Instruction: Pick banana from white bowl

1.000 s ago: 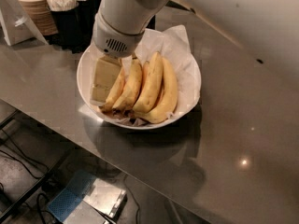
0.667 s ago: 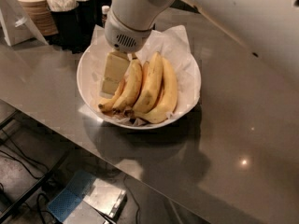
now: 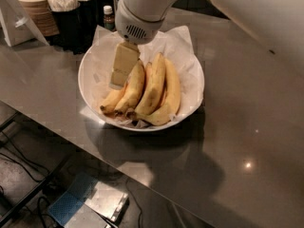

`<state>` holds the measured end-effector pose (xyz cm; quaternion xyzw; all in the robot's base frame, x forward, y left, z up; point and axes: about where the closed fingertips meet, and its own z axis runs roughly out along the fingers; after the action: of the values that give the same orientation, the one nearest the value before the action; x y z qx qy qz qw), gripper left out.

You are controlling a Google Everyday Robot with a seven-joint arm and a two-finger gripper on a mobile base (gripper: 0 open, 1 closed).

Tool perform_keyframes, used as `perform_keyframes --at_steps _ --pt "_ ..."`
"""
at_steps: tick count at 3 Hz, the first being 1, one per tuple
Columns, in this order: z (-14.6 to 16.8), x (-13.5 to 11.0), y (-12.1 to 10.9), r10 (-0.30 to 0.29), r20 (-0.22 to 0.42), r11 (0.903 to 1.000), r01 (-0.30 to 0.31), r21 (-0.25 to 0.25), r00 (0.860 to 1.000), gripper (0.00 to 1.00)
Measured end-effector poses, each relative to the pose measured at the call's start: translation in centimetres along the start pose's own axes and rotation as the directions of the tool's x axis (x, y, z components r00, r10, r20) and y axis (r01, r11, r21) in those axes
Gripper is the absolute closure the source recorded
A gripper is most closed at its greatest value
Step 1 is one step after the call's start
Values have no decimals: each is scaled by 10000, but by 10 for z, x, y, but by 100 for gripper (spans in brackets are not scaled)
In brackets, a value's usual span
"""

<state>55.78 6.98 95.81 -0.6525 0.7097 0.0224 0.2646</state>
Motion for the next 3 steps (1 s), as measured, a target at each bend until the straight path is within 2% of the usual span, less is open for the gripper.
perform_keyframes --at_steps 1,2,3 --pt "23 20 -25 858 407 9955 -839 -447 9955 0" --pt "23 20 -26 869 418 9953 -850 -459 9953 0" --pt "23 20 -26 869 418 9953 -849 -459 9953 19"
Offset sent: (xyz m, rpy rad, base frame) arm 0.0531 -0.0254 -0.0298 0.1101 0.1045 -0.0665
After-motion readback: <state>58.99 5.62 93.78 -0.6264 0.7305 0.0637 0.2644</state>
